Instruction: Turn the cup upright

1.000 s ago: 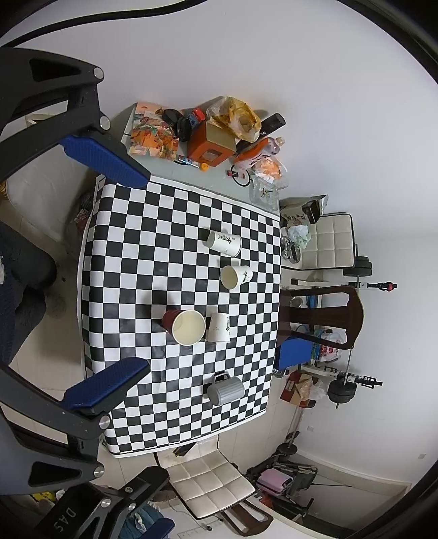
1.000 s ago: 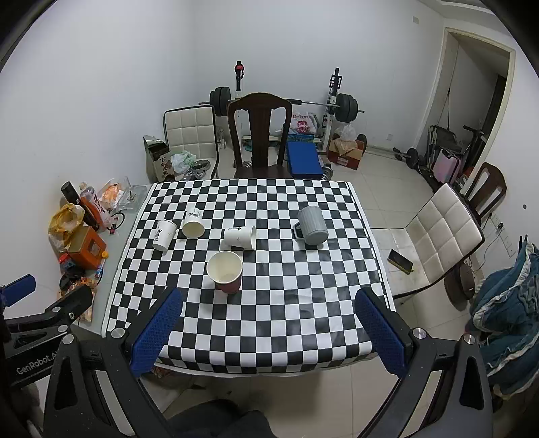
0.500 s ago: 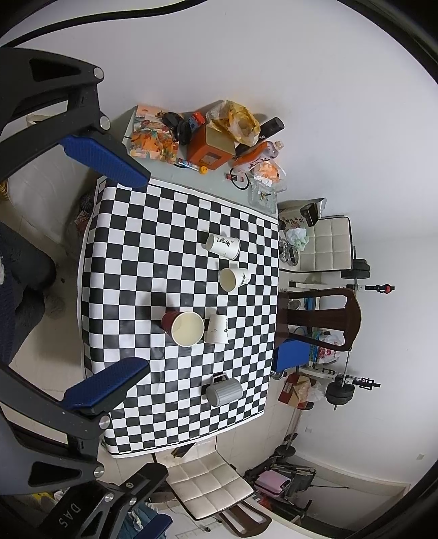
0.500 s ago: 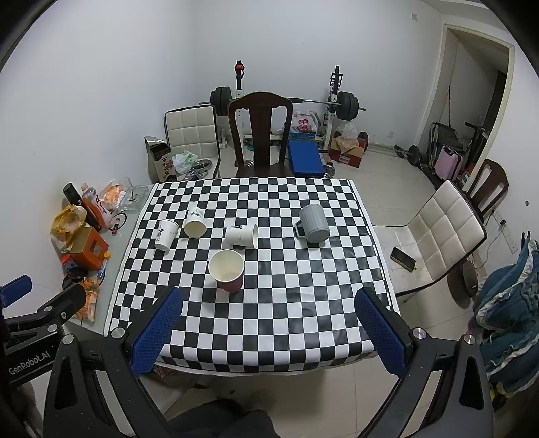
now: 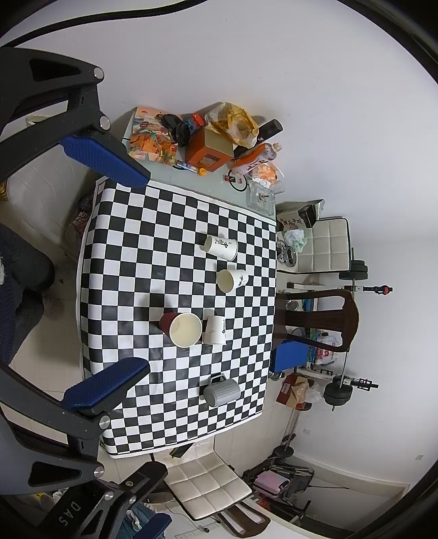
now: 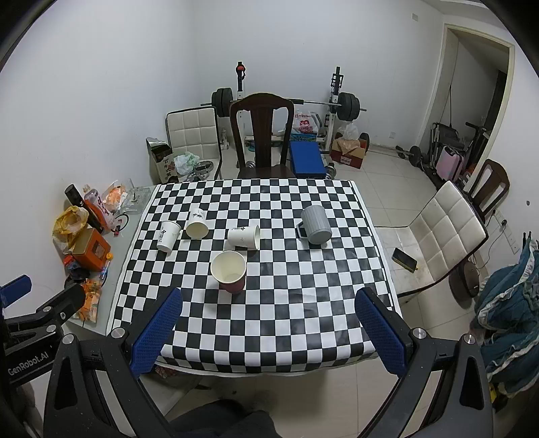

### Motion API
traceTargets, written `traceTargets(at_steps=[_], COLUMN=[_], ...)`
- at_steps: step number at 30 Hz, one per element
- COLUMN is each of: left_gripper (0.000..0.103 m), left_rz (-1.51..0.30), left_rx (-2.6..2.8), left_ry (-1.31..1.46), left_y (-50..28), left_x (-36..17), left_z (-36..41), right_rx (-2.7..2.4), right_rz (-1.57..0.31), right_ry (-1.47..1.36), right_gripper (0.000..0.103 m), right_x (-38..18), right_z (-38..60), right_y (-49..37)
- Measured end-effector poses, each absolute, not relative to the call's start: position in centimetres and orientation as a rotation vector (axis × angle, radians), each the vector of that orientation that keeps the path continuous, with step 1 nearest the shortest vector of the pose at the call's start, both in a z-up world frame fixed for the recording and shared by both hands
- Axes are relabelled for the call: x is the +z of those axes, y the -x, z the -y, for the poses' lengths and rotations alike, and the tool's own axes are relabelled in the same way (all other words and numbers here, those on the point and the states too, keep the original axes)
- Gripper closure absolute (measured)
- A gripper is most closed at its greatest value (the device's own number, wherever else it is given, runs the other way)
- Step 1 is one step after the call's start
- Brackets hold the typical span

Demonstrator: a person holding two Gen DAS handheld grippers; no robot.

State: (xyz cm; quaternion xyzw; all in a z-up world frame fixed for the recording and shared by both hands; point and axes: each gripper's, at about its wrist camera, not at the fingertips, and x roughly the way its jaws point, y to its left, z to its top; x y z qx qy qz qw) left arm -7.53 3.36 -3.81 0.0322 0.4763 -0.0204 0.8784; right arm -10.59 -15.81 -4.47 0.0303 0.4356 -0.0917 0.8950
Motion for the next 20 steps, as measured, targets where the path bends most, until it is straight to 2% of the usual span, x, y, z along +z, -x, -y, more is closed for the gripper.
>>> traceTargets(at_steps=[20], left_gripper=[0.000], left_rz=[-0.991], left_rx=[-0.034], left_ry=[-0.069], left_y=[7.65], left_x=[-3.54], left_z=[-4.03], right_rx=[-0.194], right_rz=[-0.903], right_ry=[-0.069], right_gripper=[0.000], right_x=[-4.50], right_z=[15.77], right_y=[10.63])
